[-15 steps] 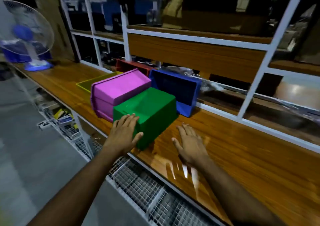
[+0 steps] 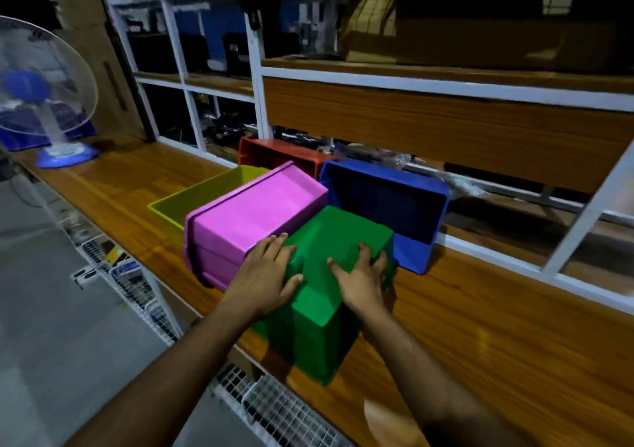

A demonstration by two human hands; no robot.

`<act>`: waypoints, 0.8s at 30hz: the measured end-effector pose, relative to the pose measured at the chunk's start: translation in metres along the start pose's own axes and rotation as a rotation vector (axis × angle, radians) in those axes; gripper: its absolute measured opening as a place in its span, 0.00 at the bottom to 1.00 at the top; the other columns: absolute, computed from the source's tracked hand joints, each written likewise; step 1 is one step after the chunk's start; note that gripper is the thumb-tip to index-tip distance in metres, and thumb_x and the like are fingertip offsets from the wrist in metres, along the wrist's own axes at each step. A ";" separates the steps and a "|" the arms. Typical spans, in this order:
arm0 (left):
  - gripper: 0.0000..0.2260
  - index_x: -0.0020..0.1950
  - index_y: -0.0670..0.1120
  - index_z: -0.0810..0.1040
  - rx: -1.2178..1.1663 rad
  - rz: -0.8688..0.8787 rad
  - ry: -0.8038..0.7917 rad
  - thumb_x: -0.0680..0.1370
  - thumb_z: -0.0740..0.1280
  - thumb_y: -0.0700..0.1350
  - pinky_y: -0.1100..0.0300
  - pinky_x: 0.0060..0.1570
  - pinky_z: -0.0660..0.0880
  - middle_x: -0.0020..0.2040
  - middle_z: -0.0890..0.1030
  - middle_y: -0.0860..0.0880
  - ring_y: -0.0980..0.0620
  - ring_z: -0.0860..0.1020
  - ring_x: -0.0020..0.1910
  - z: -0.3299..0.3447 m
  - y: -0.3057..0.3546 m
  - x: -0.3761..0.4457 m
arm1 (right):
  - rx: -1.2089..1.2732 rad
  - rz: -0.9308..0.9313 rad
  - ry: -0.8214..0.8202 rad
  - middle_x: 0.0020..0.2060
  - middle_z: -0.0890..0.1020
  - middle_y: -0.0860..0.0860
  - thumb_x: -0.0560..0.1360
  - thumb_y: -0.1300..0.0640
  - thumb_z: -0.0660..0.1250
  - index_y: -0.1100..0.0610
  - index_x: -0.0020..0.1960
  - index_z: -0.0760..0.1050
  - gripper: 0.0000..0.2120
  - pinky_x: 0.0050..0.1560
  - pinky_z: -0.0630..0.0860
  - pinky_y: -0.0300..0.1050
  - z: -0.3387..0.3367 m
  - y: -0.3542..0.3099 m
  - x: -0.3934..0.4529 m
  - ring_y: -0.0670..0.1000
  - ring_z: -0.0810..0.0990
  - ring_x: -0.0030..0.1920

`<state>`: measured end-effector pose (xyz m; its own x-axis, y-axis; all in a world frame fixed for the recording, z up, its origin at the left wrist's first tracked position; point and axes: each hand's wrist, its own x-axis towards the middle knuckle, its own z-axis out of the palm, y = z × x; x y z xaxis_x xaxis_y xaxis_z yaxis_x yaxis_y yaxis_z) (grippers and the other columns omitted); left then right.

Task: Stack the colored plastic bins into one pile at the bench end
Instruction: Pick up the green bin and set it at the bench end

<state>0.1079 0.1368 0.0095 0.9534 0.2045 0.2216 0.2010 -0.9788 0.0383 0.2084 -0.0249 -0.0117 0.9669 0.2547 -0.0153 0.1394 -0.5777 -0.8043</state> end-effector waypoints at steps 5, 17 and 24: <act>0.30 0.75 0.47 0.63 -0.057 0.030 -0.054 0.77 0.56 0.61 0.51 0.73 0.57 0.77 0.59 0.43 0.43 0.57 0.74 0.012 -0.007 0.025 | 0.114 0.073 -0.042 0.72 0.62 0.58 0.61 0.36 0.76 0.40 0.72 0.62 0.44 0.66 0.70 0.47 0.000 0.025 0.015 0.60 0.71 0.67; 0.37 0.75 0.50 0.63 -0.496 0.215 -0.358 0.69 0.60 0.65 0.54 0.73 0.60 0.75 0.60 0.41 0.41 0.61 0.74 0.029 0.013 0.064 | 0.404 0.137 0.008 0.59 0.78 0.43 0.68 0.59 0.78 0.44 0.71 0.66 0.37 0.46 0.75 0.28 -0.057 0.062 -0.026 0.32 0.78 0.49; 0.33 0.71 0.52 0.72 -0.712 0.235 -0.351 0.68 0.74 0.59 0.69 0.60 0.62 0.69 0.64 0.48 0.48 0.69 0.69 0.037 0.047 0.060 | 0.391 0.329 0.248 0.53 0.84 0.55 0.69 0.58 0.77 0.52 0.70 0.69 0.32 0.38 0.81 0.42 -0.090 0.072 -0.065 0.51 0.86 0.45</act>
<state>0.1825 0.1035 -0.0111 0.9913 -0.1314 -0.0119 -0.0906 -0.7433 0.6627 0.1753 -0.1528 -0.0154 0.9740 -0.1069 -0.1999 -0.2211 -0.2535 -0.9417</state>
